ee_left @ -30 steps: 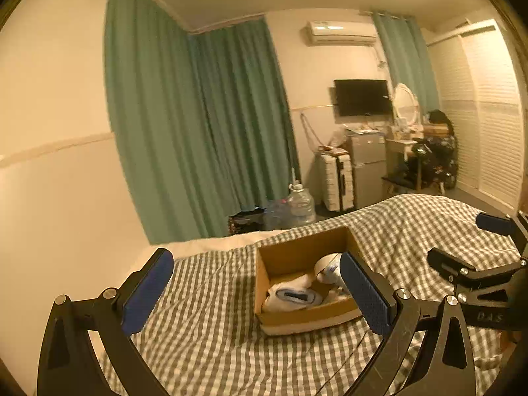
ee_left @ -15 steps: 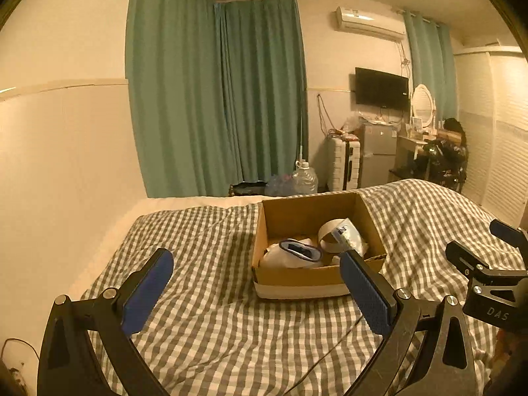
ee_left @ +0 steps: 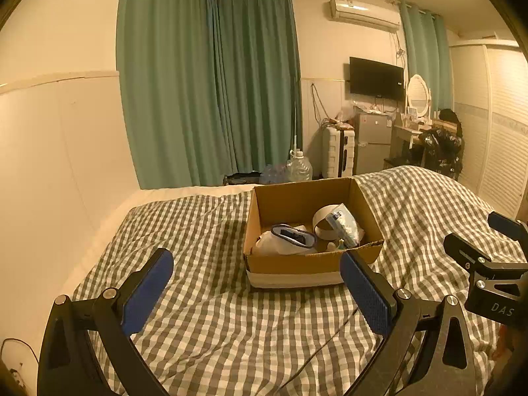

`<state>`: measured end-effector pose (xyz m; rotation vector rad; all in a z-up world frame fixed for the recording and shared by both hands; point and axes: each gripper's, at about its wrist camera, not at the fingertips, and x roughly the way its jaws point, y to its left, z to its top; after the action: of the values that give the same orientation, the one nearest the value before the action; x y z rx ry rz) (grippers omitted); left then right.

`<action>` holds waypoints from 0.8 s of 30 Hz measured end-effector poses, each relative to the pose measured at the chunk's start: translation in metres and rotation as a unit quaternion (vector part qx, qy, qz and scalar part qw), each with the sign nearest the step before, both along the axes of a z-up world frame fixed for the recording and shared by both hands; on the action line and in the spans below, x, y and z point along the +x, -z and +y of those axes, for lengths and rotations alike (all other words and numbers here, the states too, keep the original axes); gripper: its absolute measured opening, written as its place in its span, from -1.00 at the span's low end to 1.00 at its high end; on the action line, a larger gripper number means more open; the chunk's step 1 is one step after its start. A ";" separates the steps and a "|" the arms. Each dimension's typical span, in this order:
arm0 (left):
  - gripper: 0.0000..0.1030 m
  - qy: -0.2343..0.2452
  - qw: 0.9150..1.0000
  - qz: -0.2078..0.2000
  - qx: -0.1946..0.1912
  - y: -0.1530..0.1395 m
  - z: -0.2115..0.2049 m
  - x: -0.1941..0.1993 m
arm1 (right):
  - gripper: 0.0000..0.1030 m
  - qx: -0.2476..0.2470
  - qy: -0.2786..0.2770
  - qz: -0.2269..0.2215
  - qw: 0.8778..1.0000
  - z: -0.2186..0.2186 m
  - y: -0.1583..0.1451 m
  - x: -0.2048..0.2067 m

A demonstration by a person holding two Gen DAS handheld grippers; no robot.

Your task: Organize objects

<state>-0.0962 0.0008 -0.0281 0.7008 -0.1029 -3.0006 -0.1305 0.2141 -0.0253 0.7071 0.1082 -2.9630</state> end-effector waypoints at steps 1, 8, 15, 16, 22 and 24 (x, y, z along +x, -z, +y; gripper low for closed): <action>1.00 0.000 1.000 -0.001 0.000 0.001 0.000 0.000 | 0.96 0.001 -0.001 0.000 1.000 -0.001 0.000 0.000; 1.00 -0.006 1.000 -0.007 0.007 0.003 -0.001 -0.004 | 0.96 0.003 -0.005 -0.002 1.000 -0.006 0.001 0.000; 1.00 -0.004 1.000 -0.014 0.007 0.005 -0.001 -0.005 | 0.96 0.004 -0.008 -0.001 1.000 -0.010 0.001 -0.001; 1.00 -0.003 1.000 -0.016 0.007 0.006 -0.001 -0.005 | 0.96 0.004 -0.008 -0.001 1.000 -0.010 0.001 -0.001; 1.00 -0.001 1.000 -0.014 0.011 0.006 -0.001 -0.004 | 0.96 0.002 -0.007 -0.003 1.000 -0.012 0.002 -0.002; 1.00 0.001 1.000 -0.019 0.013 0.007 0.000 -0.005 | 0.96 0.003 -0.007 -0.003 1.000 -0.012 0.002 -0.002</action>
<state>-0.1009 0.0006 -0.0351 0.7624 -0.0675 -2.9968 -0.1328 0.2018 -0.0273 0.7146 0.1212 -2.9489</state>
